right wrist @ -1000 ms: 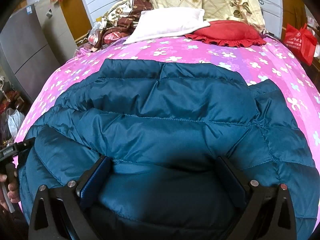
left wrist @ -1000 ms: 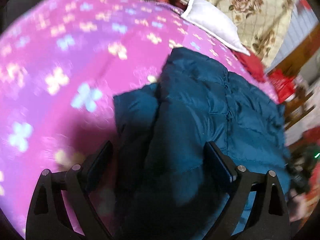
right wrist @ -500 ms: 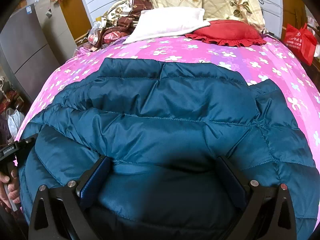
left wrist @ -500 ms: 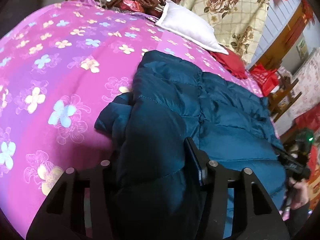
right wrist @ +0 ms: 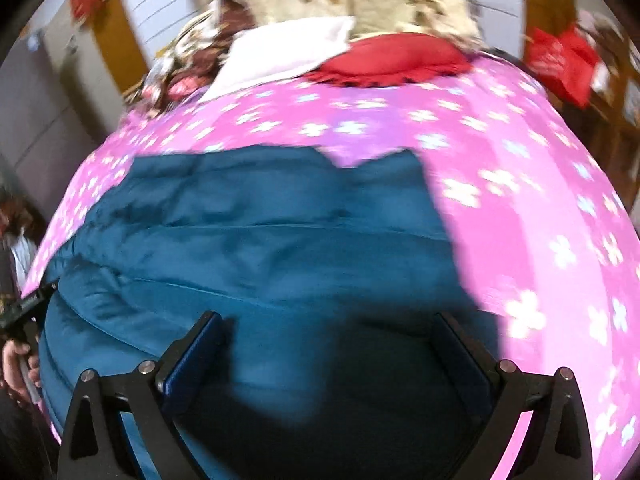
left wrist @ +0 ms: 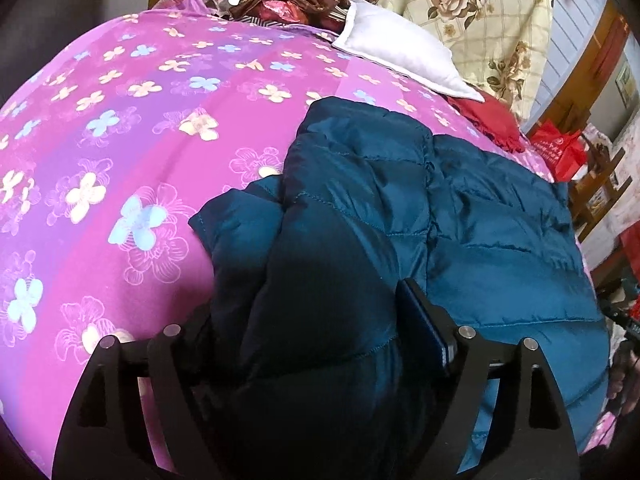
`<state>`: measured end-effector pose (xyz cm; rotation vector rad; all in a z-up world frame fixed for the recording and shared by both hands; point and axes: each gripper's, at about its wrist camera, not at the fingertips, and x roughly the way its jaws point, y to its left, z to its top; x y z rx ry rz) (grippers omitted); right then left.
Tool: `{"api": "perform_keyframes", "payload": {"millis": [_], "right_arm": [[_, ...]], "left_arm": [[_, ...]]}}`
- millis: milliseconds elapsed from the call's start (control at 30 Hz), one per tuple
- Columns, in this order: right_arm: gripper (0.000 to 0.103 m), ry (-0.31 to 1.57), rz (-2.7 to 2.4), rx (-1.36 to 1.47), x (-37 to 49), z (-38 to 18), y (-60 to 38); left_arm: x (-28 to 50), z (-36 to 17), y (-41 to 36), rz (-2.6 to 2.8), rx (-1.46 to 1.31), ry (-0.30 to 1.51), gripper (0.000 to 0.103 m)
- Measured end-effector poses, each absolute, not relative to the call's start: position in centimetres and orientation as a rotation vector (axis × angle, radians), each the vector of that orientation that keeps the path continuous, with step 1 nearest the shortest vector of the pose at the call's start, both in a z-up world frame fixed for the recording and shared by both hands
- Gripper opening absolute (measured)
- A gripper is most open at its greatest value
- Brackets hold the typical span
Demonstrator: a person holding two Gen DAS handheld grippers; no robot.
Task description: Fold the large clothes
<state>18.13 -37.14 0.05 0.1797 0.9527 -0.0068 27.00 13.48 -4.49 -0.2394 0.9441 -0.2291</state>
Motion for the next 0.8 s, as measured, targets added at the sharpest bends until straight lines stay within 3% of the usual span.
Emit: {"api": "perform_keyframes", "payload": {"millis": [233, 400, 567, 667, 700, 767, 800], "right_arm": [[0.102, 1.029, 0.181, 0.401, 16.0, -4.2, -42.8], [0.103, 0.949, 0.406, 0.5, 15.5, -4.8, -43.9], [0.08, 0.875, 0.457, 0.533, 15.5, -5.3, -44.7], [0.074, 0.863, 0.457, 0.523, 15.9, -5.5, -44.7], [0.071, 0.875, 0.449, 0.502, 16.1, -5.4, -44.4], [0.056, 0.883, 0.433, 0.435, 16.4, -4.9, -43.2], [0.052, 0.874, 0.408, 0.37, 16.2, -3.9, -42.4]], "left_arm": [[27.0, -4.6, 13.5, -0.225, -0.244, 0.936, 0.084], [27.0, -4.6, 13.9, -0.247, -0.273, 0.936, 0.085], [27.1, -4.5, 14.0, -0.26, -0.284, 0.939, 0.086], [27.1, -4.5, 14.0, -0.249, -0.276, 0.942, 0.085], [27.1, -4.4, 13.9, -0.246, -0.269, 0.944, 0.08], [26.5, -3.6, 13.5, -0.236, -0.237, 0.915, 0.053], [26.2, -3.2, 13.1, -0.227, -0.206, 0.904, 0.047]]}}
